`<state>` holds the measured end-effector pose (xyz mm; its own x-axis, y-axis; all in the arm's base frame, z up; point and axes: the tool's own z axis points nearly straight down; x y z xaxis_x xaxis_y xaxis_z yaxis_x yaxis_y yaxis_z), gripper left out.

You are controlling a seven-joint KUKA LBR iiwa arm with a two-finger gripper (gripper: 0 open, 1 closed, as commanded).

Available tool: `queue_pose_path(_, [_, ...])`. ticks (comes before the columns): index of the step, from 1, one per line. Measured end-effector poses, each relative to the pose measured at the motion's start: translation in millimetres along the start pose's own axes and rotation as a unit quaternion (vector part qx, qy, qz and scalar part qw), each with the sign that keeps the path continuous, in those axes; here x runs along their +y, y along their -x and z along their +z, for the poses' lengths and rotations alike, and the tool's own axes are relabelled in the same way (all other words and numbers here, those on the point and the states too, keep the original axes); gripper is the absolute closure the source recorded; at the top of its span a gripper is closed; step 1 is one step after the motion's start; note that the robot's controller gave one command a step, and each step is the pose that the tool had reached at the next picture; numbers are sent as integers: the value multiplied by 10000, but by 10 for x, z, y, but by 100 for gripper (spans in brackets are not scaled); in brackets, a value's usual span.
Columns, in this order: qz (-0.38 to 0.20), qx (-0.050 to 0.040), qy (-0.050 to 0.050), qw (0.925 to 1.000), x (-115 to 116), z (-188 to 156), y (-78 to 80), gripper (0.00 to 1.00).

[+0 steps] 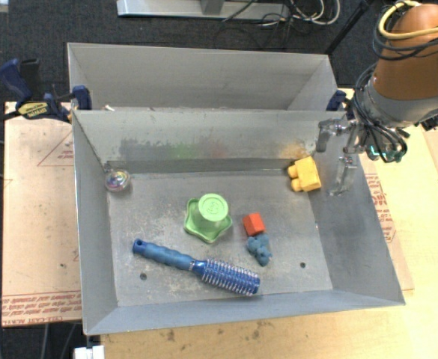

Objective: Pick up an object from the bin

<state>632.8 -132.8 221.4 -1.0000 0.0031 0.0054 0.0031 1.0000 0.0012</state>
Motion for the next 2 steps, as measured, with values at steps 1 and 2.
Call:
queue_pose_path(1, [-17, -41, -7, 10000, 9, -55, 15, 100])
queue_pose_path(2, [626, -26, 4, 9980, -36, 435, 212, 100])
